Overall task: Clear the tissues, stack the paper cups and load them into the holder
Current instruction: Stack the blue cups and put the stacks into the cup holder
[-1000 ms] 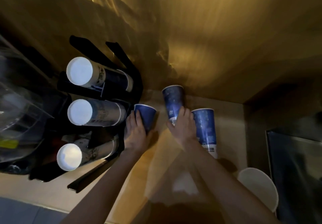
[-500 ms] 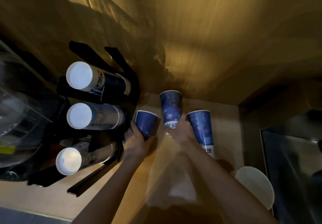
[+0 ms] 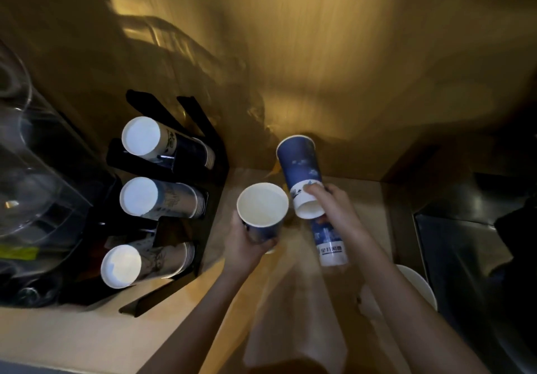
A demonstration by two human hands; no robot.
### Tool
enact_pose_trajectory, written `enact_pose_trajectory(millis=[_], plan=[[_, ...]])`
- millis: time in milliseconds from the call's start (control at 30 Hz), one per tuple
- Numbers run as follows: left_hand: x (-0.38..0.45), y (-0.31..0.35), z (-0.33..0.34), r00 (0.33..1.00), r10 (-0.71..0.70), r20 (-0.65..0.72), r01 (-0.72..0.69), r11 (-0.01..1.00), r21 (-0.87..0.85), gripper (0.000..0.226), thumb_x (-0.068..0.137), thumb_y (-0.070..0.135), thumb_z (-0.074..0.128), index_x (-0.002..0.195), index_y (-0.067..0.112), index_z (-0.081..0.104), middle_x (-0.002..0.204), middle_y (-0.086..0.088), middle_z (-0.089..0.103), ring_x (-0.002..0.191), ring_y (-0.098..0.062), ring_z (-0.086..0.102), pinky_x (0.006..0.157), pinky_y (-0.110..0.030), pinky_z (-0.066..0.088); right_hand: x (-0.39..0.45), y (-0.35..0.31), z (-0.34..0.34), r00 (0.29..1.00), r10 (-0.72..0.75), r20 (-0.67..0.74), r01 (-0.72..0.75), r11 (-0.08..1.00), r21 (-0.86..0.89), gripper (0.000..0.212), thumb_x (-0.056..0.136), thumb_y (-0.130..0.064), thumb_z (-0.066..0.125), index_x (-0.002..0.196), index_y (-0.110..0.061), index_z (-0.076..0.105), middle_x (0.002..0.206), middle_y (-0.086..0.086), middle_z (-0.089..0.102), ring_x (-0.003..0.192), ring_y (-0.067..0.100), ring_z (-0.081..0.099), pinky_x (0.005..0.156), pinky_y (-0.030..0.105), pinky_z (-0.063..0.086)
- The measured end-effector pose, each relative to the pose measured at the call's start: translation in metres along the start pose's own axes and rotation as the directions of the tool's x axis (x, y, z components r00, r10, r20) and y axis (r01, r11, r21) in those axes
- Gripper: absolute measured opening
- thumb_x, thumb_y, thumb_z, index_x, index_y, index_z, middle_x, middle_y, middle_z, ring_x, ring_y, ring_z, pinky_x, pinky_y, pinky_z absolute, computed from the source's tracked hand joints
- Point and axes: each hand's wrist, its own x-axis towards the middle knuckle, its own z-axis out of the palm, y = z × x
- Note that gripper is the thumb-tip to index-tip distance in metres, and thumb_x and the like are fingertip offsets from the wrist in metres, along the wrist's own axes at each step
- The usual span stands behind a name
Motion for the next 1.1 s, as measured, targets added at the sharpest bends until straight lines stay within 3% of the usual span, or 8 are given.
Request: enact_pose_trajectory(millis=[133,267,400,600,667,767,900,1100], plan=[[-0.007,-0.003,0.014,0.998,0.052,0.045,-0.053,0.999,0.006,0.091,0.057,0.006,0.083,0.132,0.006,0.032,0.127,-0.005,0.046,0.113,-0.008,0.036,0.082,-0.005,0.027,-0.011,-0.016,-0.013,0.999,-0.051,0.011,0.05,0.997,0.066,0.033,0.08,-0.036,0.062,0.106,-0.015,0.059,0.095,0.007,0.067,0.084,0.023,0.064,0.068,0.033,0.048],[-0.009,-0.013,0.023,0.991,0.071,0.115,-0.074,0.997,0.022,0.087,0.056,0.011,0.084,0.128,0.011,0.035,0.125,-0.004,0.05,0.116,-0.015,0.045,0.086,-0.018,0.033,-0.018,-0.026,-0.017,0.995,-0.087,0.056,0.074,0.975,0.208,0.025,0.079,-0.036,0.065,0.097,-0.02,0.061,0.094,0.008,0.069,0.088,0.029,0.066,0.077,0.039,0.05],[-0.005,-0.016,0.023,0.988,0.079,0.136,-0.081,0.997,0.015,0.089,0.056,0.011,0.084,0.129,0.011,0.033,0.116,0.007,0.044,0.11,-0.008,0.041,0.084,-0.016,0.034,-0.024,-0.023,-0.007,0.978,-0.174,0.12,0.12,0.924,0.364,0.049,0.075,-0.018,0.07,0.12,-0.014,0.051,0.107,0.008,0.068,0.094,0.023,0.067,0.085,0.038,0.052],[-0.002,-0.025,0.024,0.981,0.121,0.152,-0.118,0.993,-0.033,0.092,0.055,0.009,0.084,0.131,0.014,0.033,0.119,0.006,0.047,0.112,-0.016,0.049,0.083,-0.016,0.041,-0.032,0.007,0.016,0.952,-0.283,0.115,0.269,0.955,0.122,0.07,0.052,-0.016,0.085,0.115,-0.019,0.055,0.116,0.002,0.067,0.107,0.018,0.063,0.098,0.043,0.048],[-0.002,-0.024,0.024,0.98,0.144,0.134,-0.142,0.989,-0.028,0.093,0.054,0.01,0.085,0.131,0.014,0.034,0.119,0.007,0.049,0.109,-0.012,0.05,0.08,-0.001,0.038,-0.034,0.024,0.022,0.946,-0.304,0.112,0.298,0.952,0.068,0.071,0.052,-0.022,0.087,0.115,-0.017,0.056,0.116,0.001,0.066,0.108,0.016,0.062,0.099,0.046,0.048],[-0.002,-0.022,0.023,0.974,0.181,0.133,-0.179,0.984,-0.023,0.093,0.054,0.013,0.085,0.131,0.019,0.033,0.119,0.008,0.048,0.109,-0.008,0.048,0.079,0.005,0.035,-0.035,0.039,0.025,0.966,-0.247,0.077,0.248,0.969,0.002,0.068,0.052,-0.015,0.088,0.108,-0.026,0.053,0.11,-0.009,0.062,0.105,0.008,0.059,0.096,0.032,0.048],[-0.002,-0.023,0.024,0.97,0.196,0.142,-0.193,0.981,-0.032,0.093,0.055,0.016,0.085,0.126,0.031,0.027,0.122,0.006,0.048,0.112,-0.011,0.05,0.086,-0.007,0.039,-0.034,0.042,0.023,0.964,-0.248,0.1,0.257,0.962,-0.09,0.078,0.052,-0.015,0.089,0.117,-0.024,0.048,0.112,-0.008,0.059,0.109,0.009,0.054,0.086,0.014,0.045],[-0.001,-0.027,0.024,0.973,0.185,0.136,-0.183,0.983,-0.028,0.09,0.056,0.011,0.085,0.13,0.008,0.033,0.121,0.003,0.045,0.116,-0.016,0.046,0.084,0.005,0.033,-0.044,0.027,0.018,0.93,-0.344,0.13,0.361,0.919,-0.155,0.097,0.052,-0.01,0.088,0.126,-0.034,0.03,0.111,-0.025,0.045,0.112,0.001,0.042,0.089,0.011,0.036]])
